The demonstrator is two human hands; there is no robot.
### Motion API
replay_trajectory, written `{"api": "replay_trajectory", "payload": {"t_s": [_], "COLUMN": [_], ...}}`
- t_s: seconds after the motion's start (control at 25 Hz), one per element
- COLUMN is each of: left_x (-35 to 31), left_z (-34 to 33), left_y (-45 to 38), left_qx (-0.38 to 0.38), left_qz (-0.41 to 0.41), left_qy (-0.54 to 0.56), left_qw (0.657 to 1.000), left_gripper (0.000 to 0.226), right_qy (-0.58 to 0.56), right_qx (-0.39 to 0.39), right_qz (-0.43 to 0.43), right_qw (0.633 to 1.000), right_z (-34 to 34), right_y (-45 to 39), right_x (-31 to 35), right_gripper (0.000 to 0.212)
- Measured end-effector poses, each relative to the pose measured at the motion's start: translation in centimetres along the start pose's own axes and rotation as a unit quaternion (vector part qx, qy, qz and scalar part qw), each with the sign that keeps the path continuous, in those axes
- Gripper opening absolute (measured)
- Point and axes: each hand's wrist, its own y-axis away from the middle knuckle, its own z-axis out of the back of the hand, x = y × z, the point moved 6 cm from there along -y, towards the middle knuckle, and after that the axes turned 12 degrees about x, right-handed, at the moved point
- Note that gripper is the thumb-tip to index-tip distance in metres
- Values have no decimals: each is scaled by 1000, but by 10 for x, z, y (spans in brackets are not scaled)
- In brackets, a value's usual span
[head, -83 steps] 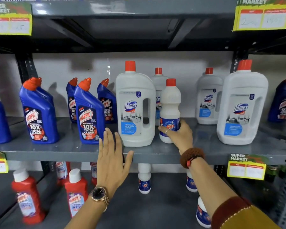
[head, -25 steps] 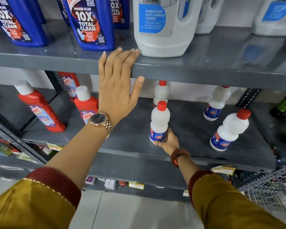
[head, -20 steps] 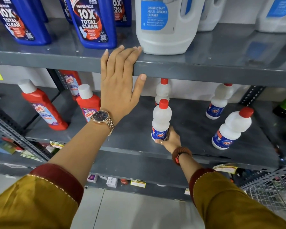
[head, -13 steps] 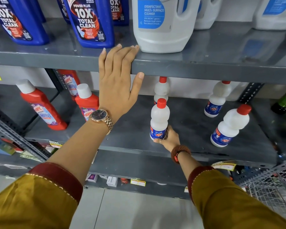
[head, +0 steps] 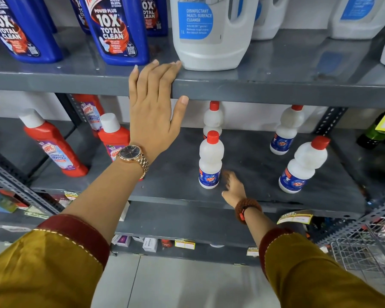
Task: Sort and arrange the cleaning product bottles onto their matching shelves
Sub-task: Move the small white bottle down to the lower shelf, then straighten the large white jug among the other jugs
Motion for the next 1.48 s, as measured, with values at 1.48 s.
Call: {"api": "replay_trajectory", "payload": {"t_s": [1.48], "left_x": [-14], "left_z": [13], "left_y": [-89], "left_qx": [164], "left_qz": [182], "left_qy": [507], "left_qw": [827], "left_gripper": [34], "right_qy": [-53], "right_qx": [-118], "right_qz": [350], "right_qw": [928], "right_z": [178], "right_y": [115], "right_x": [308], "right_gripper": [28]}}
